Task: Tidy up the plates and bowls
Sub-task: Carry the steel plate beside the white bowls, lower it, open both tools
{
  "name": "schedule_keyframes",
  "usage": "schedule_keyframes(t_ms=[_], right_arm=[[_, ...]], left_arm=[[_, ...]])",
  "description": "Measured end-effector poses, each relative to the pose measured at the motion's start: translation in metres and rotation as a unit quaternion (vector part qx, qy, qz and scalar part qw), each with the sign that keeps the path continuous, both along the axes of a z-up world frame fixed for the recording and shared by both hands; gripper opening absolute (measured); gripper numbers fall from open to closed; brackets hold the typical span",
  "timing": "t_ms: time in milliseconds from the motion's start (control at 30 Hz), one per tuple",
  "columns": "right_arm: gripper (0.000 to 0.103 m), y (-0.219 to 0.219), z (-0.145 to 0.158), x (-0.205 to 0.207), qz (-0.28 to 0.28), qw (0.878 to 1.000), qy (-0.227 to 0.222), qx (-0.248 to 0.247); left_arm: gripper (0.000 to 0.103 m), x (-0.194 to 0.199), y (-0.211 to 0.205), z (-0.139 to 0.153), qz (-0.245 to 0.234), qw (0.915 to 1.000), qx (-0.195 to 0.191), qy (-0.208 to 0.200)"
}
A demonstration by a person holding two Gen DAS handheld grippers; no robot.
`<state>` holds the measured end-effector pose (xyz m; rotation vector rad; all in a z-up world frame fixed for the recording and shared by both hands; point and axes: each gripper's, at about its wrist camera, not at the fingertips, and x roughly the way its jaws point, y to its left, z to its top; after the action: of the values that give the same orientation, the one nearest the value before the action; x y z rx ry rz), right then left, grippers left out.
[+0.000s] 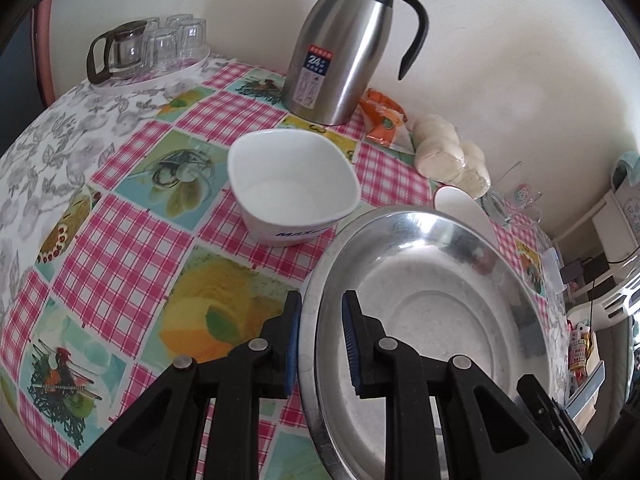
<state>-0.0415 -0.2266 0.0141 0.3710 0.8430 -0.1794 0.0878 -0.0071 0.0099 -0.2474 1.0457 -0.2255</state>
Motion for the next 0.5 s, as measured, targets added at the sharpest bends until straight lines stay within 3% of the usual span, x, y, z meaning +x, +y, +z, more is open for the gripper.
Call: schedule_keyframes(t_ms=[500], right_arm=[[0.025,0.016,-0.022,0.018,0.015,0.999,0.031,-0.017]], left_arm=[[0.021,0.008,0.011,-0.015,0.008,0.9997,0.013,0.021]])
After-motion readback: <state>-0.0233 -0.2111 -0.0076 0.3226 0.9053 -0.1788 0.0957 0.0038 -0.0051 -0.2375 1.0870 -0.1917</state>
